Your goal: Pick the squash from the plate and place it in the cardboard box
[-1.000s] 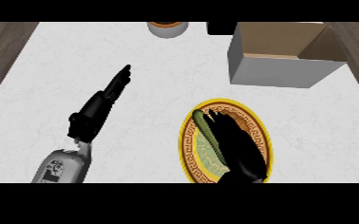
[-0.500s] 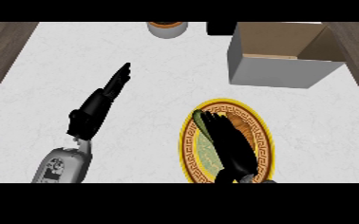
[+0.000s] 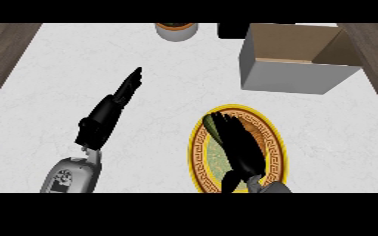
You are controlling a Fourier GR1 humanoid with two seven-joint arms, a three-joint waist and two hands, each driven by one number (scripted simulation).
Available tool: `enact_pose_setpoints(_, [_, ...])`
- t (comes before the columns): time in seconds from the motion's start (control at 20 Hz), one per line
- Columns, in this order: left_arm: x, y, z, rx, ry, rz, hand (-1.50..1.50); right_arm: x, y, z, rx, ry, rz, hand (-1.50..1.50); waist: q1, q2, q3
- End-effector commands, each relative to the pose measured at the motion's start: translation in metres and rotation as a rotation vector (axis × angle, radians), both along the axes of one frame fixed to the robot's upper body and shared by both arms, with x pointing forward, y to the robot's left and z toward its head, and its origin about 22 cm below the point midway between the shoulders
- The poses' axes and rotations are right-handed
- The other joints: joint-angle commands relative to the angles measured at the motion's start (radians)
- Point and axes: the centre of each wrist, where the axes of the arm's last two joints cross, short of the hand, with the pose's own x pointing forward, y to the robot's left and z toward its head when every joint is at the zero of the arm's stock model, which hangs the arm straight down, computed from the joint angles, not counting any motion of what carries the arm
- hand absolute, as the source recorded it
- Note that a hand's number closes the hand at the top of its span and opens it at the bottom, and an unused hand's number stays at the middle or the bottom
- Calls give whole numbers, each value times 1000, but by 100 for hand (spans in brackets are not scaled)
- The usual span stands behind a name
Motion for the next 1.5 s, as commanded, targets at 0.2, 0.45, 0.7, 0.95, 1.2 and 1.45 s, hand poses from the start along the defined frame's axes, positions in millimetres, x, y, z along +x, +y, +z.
enact_pose_setpoints(0.2, [2,-4,-1,4,-26,2,0,-1,2,-33,-69,51,51,150,2,13,8])
enact_pose_setpoints(0.45, [7,21,8,-5,3,-3,0,3,-3,-17,-61,-47,55,150,-2,12,8])
enact_pose_setpoints(0.7, [-5,6,-6,1,9,11,0,28,-33,2,-127,-56,40,150,0,12,8])
enact_pose_setpoints(0.95, [-2,21,-13,14,-1,4,0,37,-93,34,-164,-182,10,150,-3,12,8])
enact_pose_setpoints(1.2, [1,8,7,3,2,6,0,12,-78,45,-161,-370,-29,150,-7,9,8])
enact_pose_setpoints(1.45, [0,20,3,16,-14,23,0,-14,-93,112,-75,-432,-2,150,-11,8,8])
